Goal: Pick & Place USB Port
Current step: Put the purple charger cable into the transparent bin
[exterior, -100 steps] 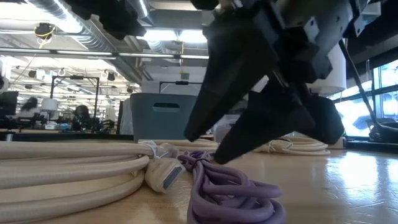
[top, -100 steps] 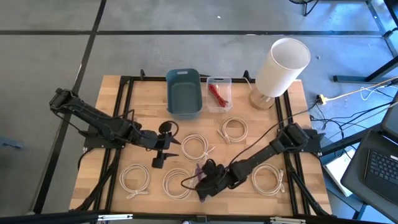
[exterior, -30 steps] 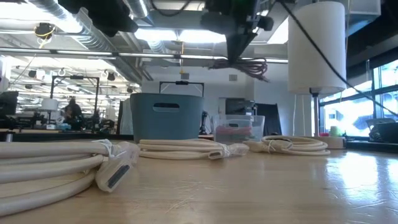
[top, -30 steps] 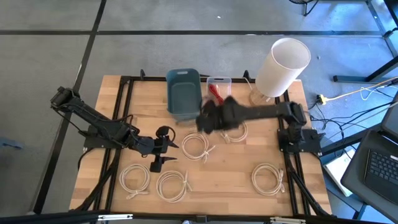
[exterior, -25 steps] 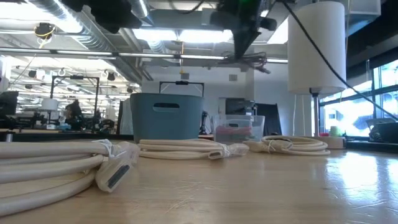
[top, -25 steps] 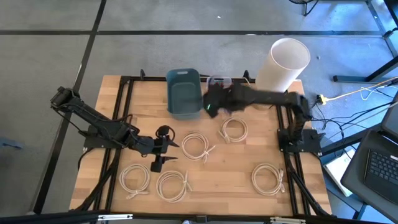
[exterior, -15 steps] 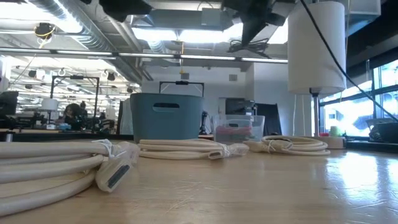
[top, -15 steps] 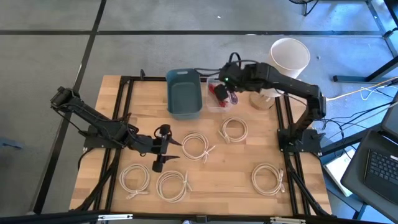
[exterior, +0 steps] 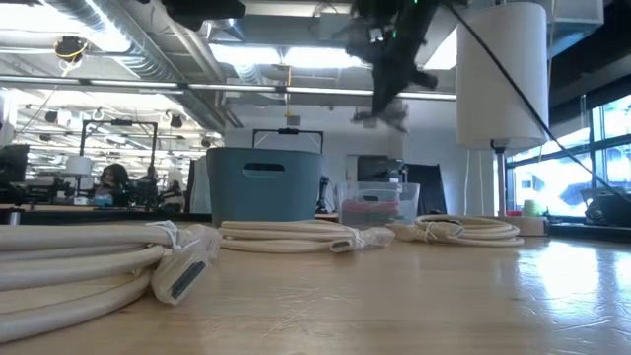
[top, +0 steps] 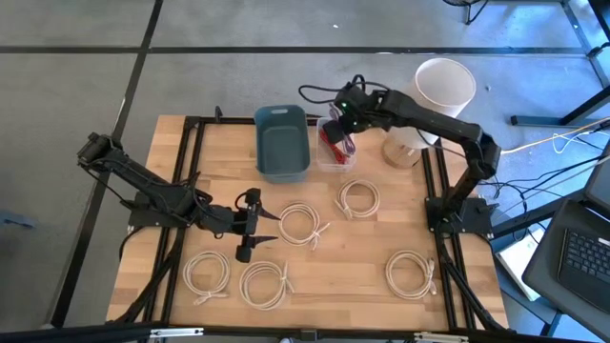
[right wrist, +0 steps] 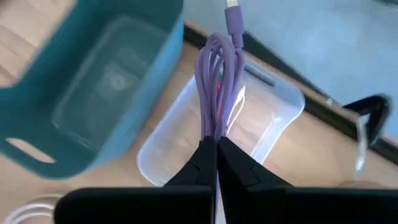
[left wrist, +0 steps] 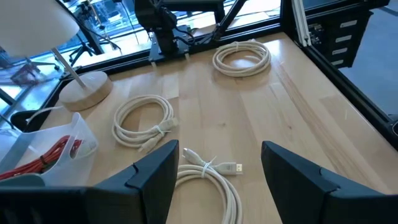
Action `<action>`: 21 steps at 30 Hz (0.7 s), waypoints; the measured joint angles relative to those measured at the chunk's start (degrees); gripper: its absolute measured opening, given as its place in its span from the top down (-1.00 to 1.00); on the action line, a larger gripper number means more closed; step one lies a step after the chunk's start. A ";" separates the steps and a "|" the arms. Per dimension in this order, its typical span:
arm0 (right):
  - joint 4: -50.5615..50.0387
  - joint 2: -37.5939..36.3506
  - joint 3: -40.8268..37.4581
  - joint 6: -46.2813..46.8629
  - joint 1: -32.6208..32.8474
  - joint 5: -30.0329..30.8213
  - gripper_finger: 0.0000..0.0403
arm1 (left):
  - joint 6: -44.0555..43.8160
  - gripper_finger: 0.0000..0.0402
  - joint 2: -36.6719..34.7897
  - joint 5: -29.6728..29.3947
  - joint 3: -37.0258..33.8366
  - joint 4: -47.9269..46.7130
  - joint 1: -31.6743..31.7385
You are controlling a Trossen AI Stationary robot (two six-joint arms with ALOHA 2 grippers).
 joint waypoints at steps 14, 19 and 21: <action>24.89 0.06 -20.61 -3.85 -5.07 -6.97 1.00 | 0.91 -0.11 0.00 -0.04 0.00 0.26 0.00; 28.31 0.04 -22.73 -5.25 -6.43 -7.76 1.00 | 0.93 -0.11 0.00 -0.04 0.00 0.65 0.00; 29.31 0.06 -22.73 -5.74 -6.80 -7.71 1.00 | 0.95 -0.11 0.00 -0.04 0.00 1.25 0.00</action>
